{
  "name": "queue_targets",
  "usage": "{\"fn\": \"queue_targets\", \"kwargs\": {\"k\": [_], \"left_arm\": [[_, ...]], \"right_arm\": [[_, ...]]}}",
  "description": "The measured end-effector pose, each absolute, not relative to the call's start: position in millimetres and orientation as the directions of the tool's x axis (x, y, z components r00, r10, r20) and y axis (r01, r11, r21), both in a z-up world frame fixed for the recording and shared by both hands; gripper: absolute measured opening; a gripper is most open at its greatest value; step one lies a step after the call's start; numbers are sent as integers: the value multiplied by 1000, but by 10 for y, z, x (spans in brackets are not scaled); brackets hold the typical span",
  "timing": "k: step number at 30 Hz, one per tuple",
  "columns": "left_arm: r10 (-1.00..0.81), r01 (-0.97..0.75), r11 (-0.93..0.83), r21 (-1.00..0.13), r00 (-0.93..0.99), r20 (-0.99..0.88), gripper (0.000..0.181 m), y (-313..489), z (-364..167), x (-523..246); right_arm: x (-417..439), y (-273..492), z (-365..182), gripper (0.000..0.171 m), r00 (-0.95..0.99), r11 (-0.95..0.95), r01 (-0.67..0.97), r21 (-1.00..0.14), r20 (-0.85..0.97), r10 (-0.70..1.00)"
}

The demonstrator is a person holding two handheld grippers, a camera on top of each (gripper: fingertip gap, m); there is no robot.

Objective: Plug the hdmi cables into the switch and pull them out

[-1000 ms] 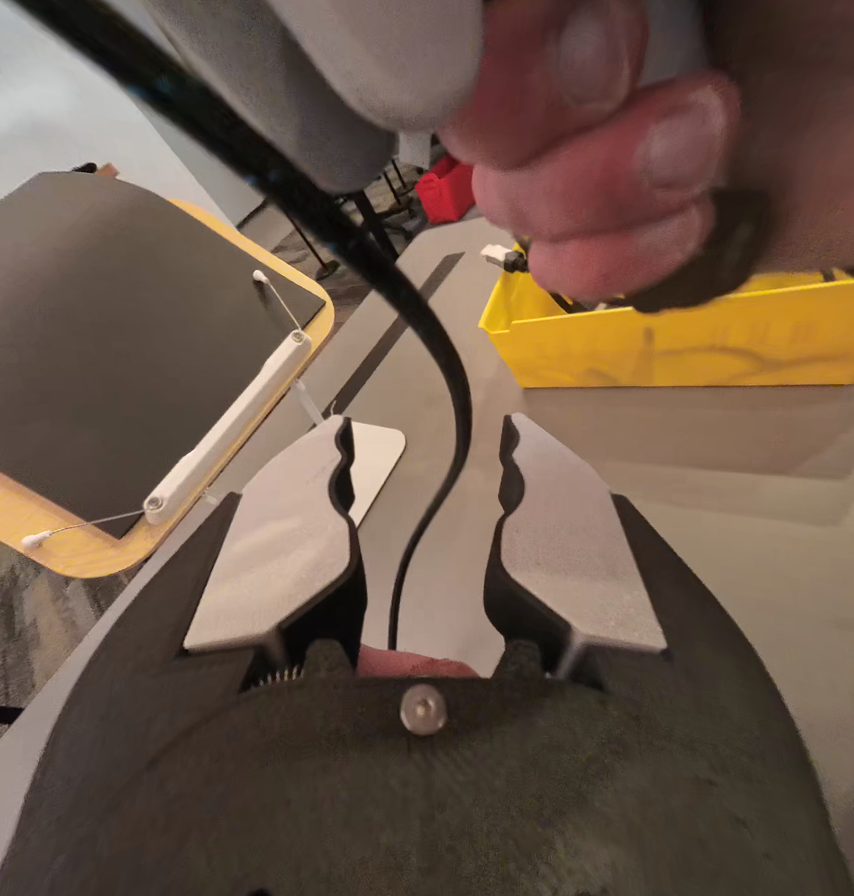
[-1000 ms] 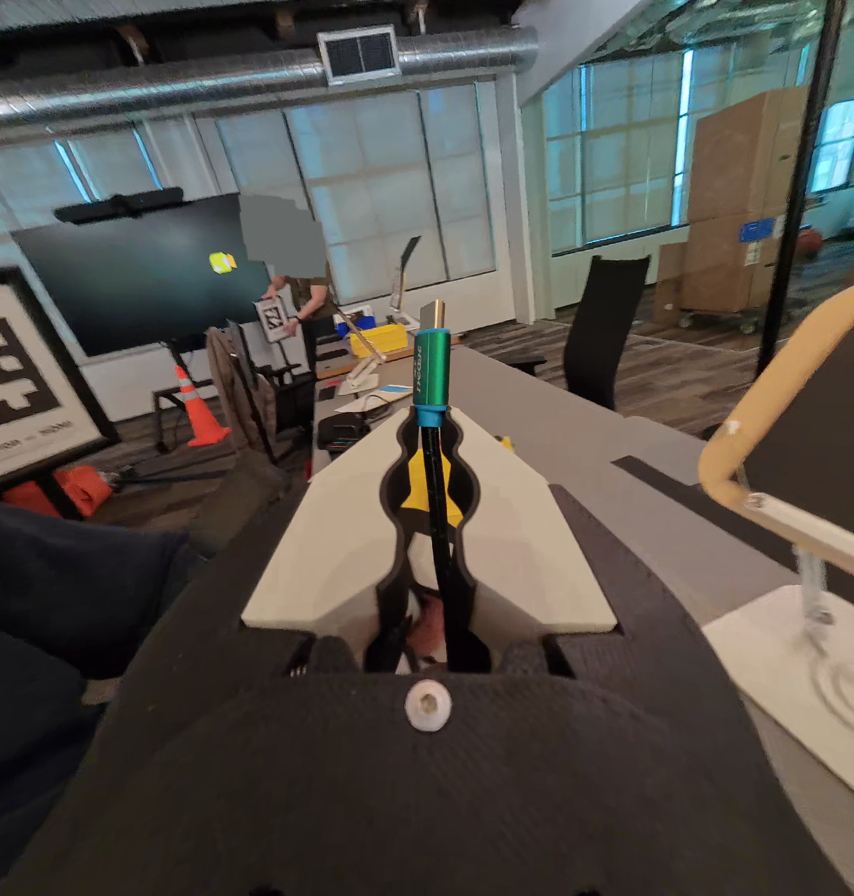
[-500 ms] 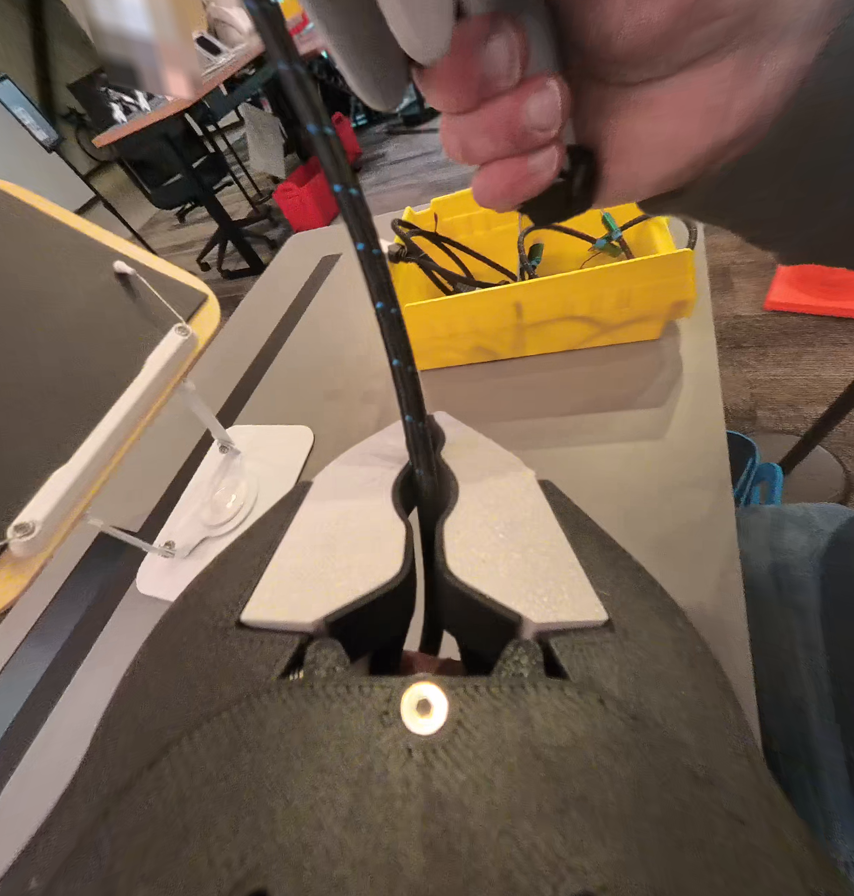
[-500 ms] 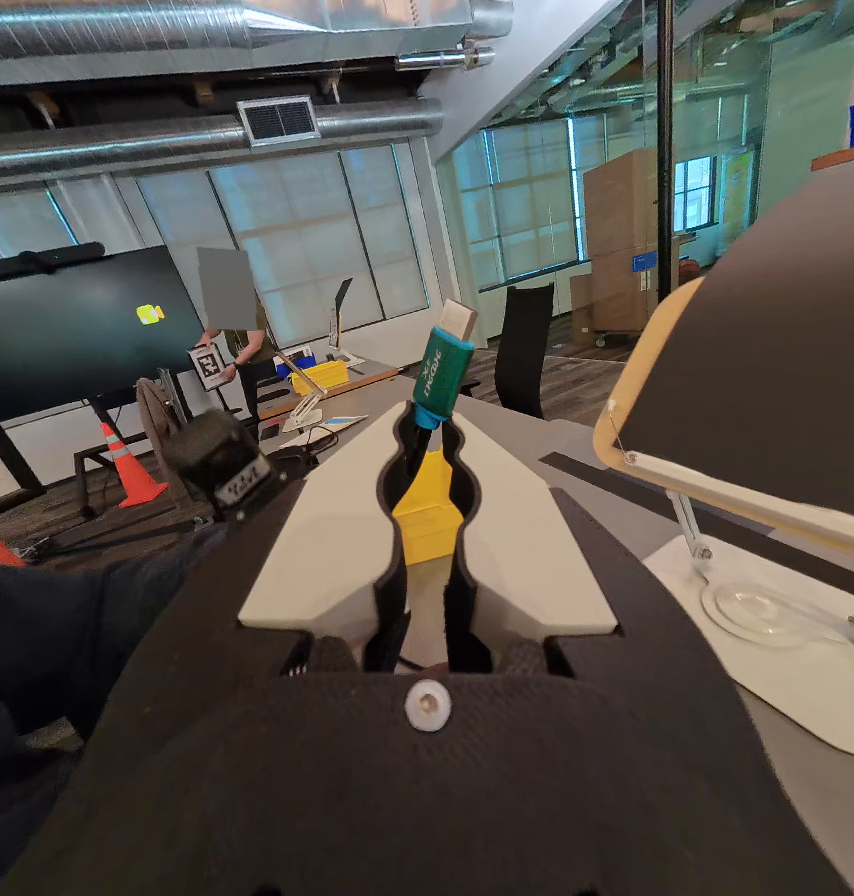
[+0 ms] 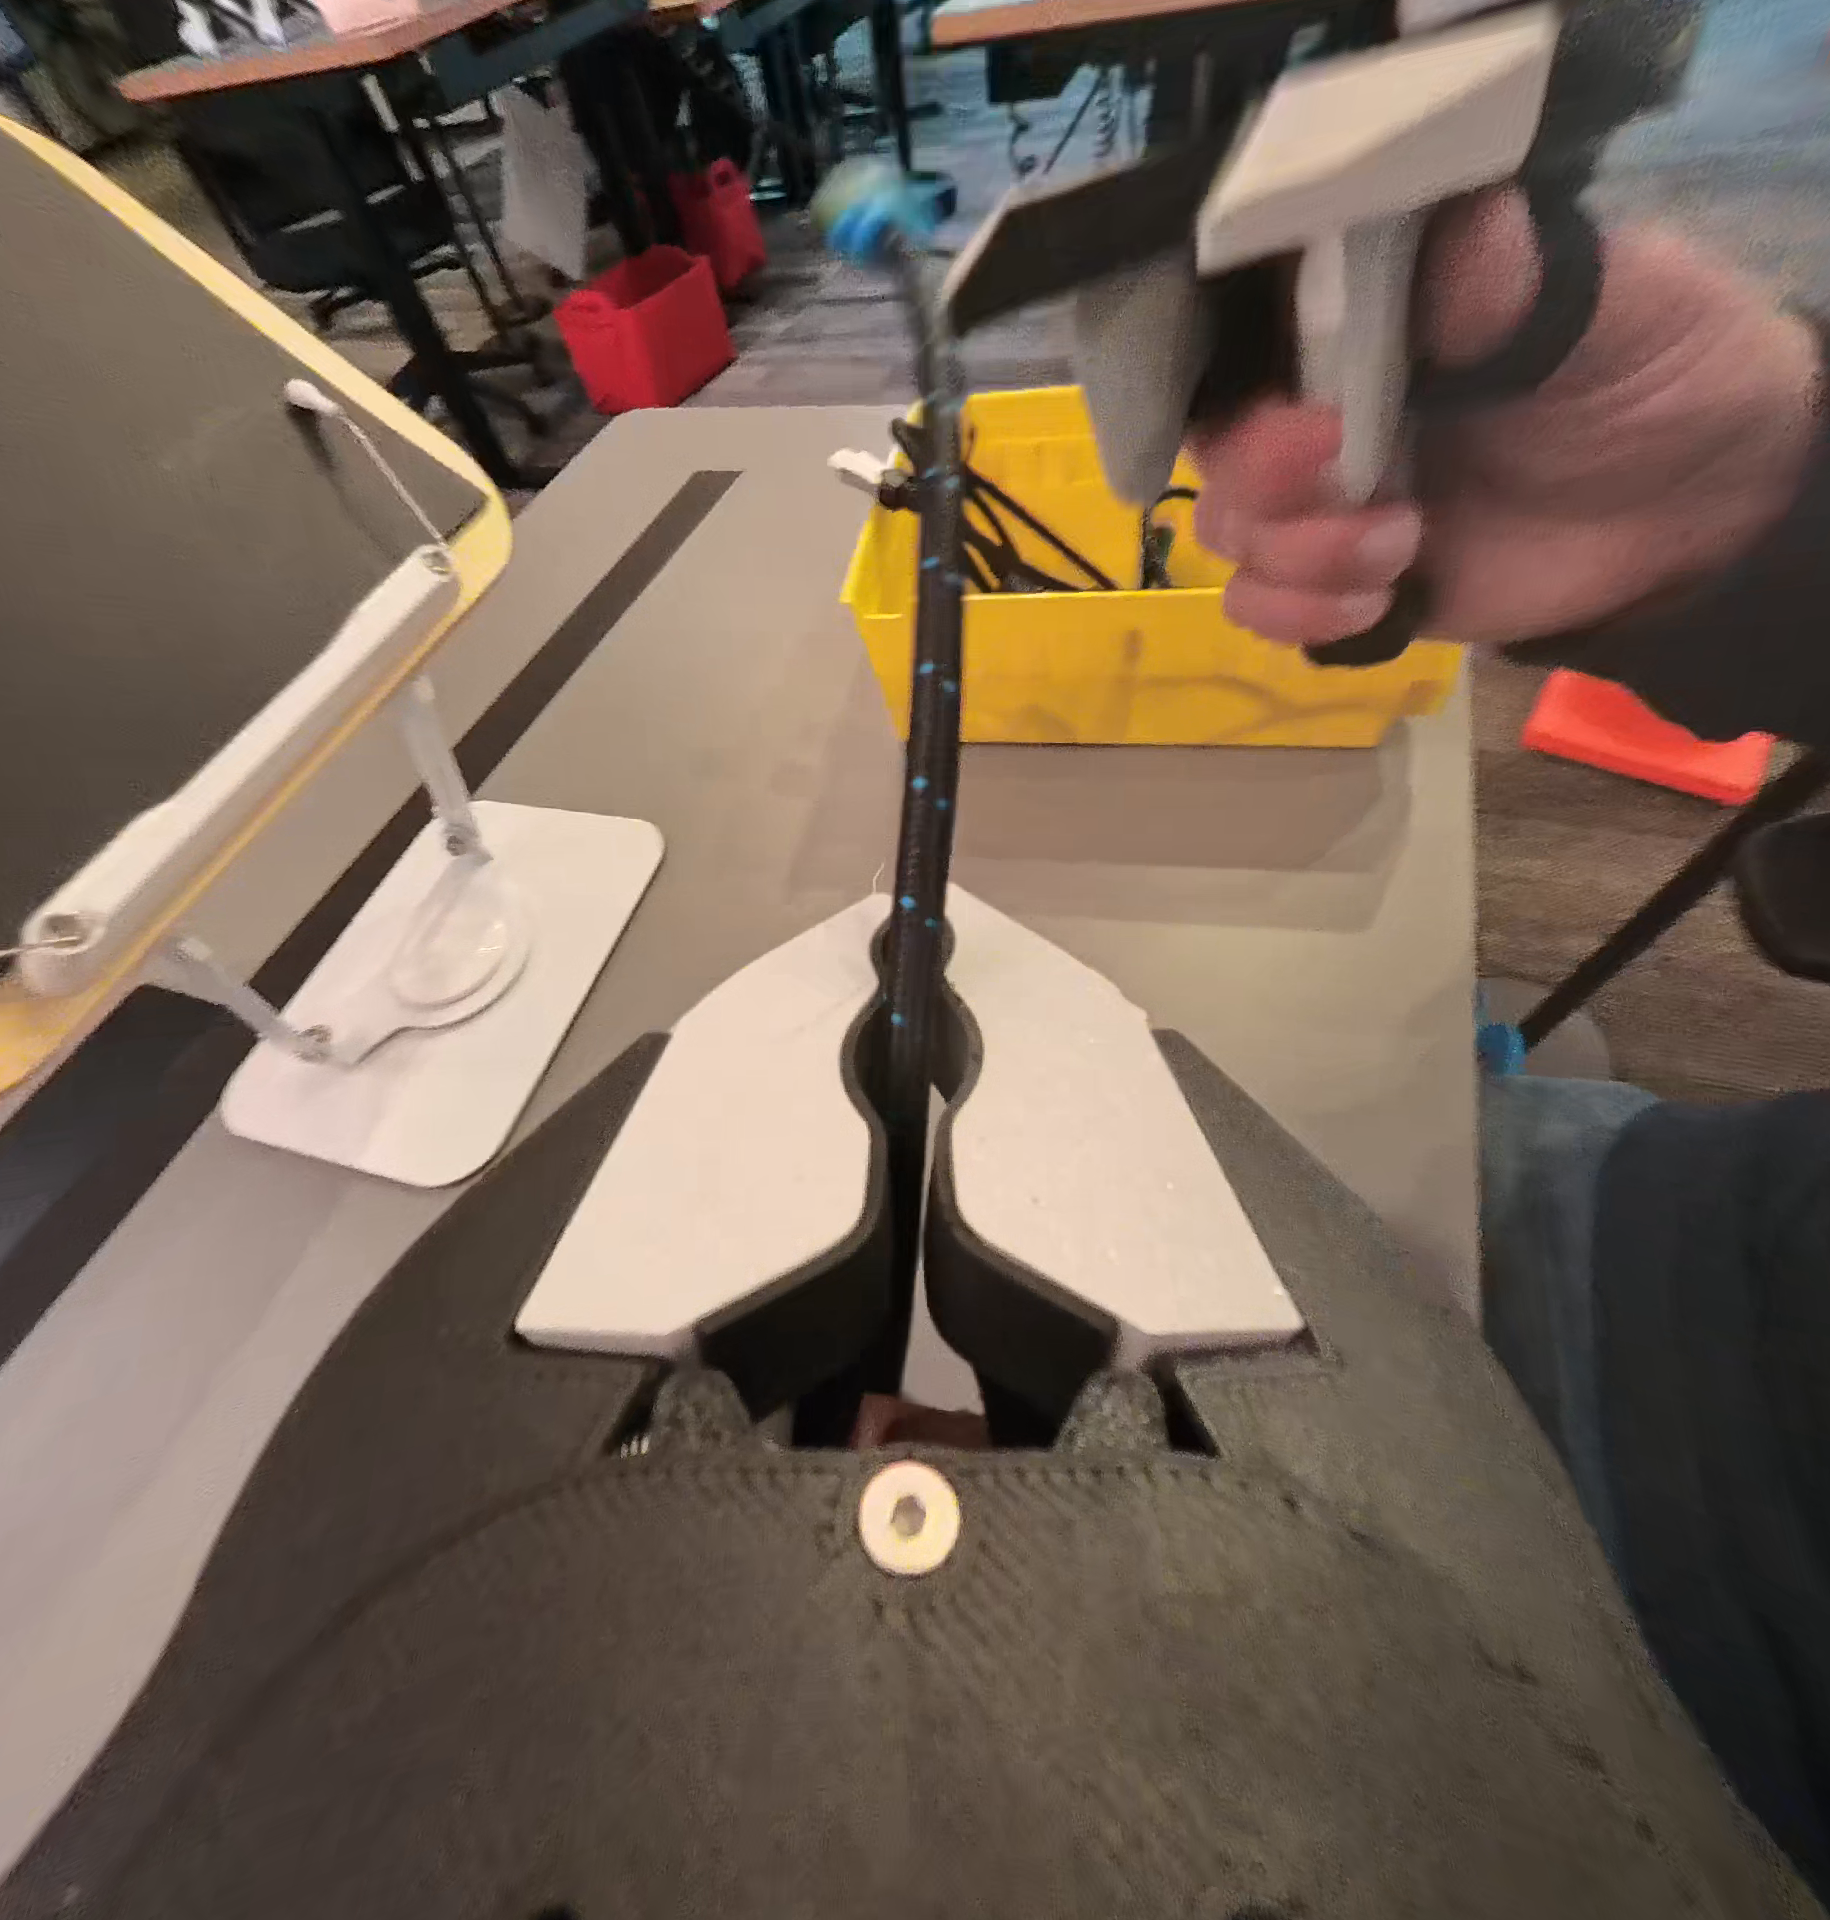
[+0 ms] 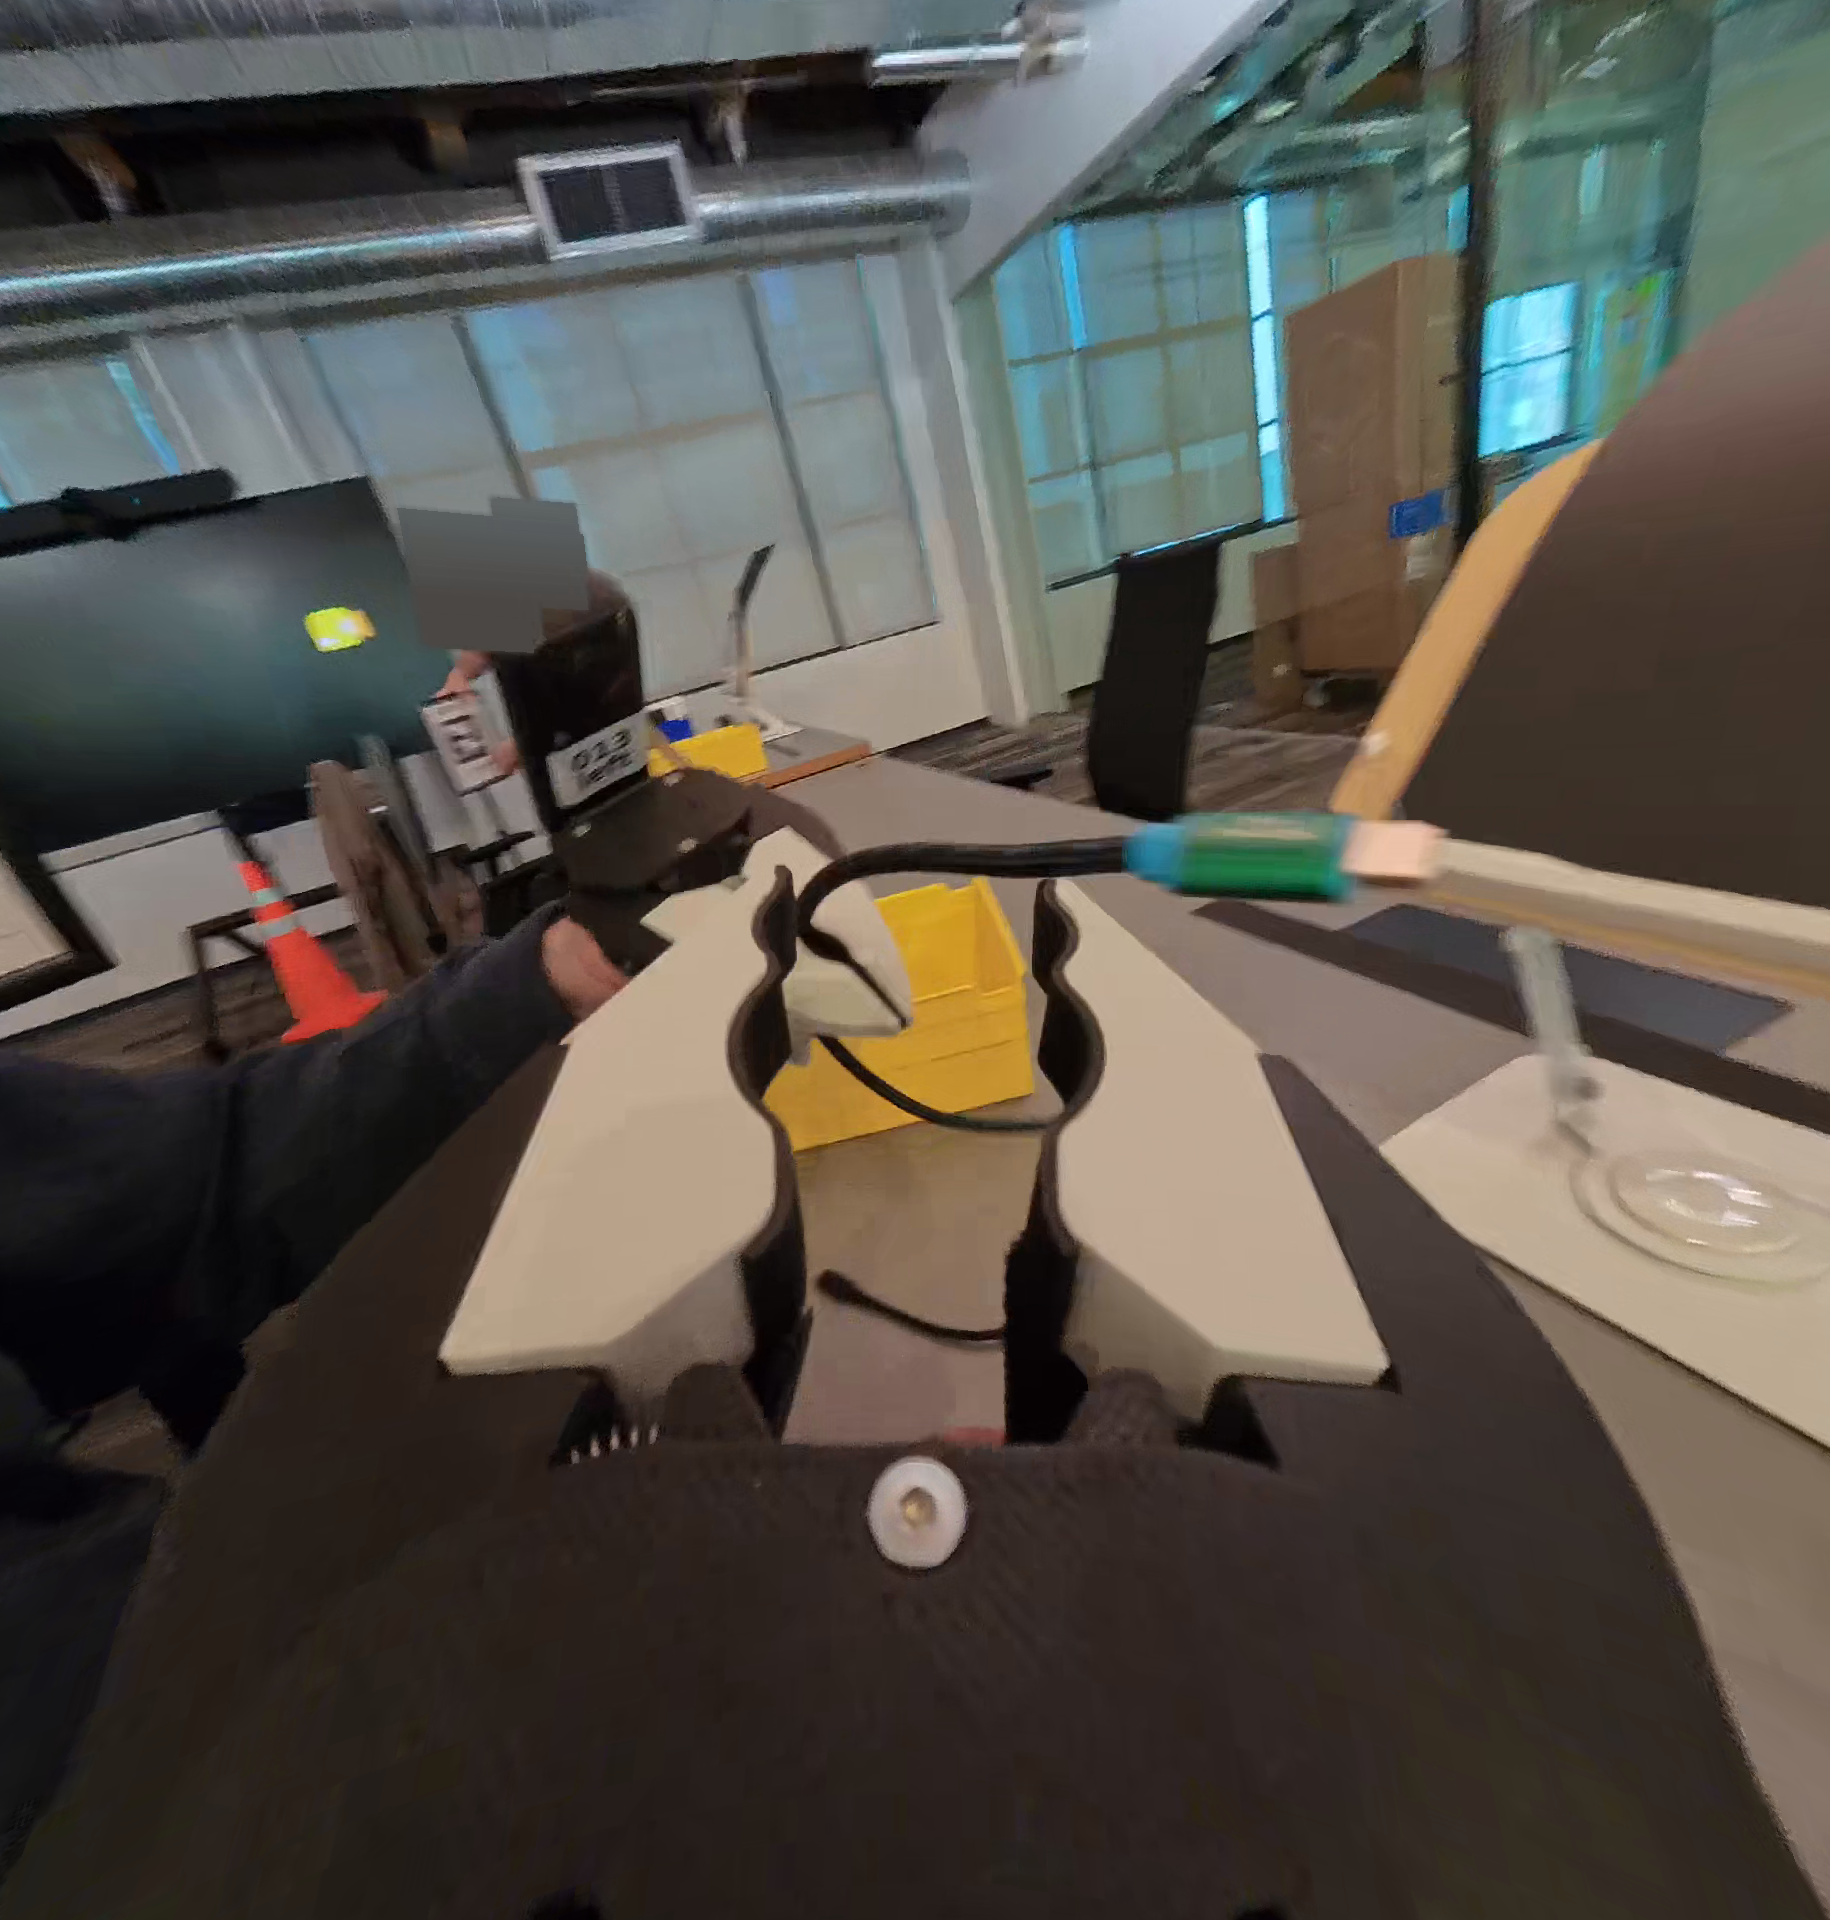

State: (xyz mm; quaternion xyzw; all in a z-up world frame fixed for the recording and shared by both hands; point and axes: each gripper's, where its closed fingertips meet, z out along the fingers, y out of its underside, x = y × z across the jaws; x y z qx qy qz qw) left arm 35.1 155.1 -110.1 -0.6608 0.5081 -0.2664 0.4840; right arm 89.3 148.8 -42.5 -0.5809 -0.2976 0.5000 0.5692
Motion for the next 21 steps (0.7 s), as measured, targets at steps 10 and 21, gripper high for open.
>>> {"fn": "queue_targets", "kwargs": {"k": [10,21], "left_arm": [[-985,-399,-64,-915,173,-6,0,1302,-1280,531],[-937,-533,-137,-835,344,-65,0,1499,-1726,154]], "right_arm": [[199,1380,-601,15,2,-416,-258,-872,-431,902],[-28,1480,-1042,4,72,-521,-97,-848,-528,846]]}}
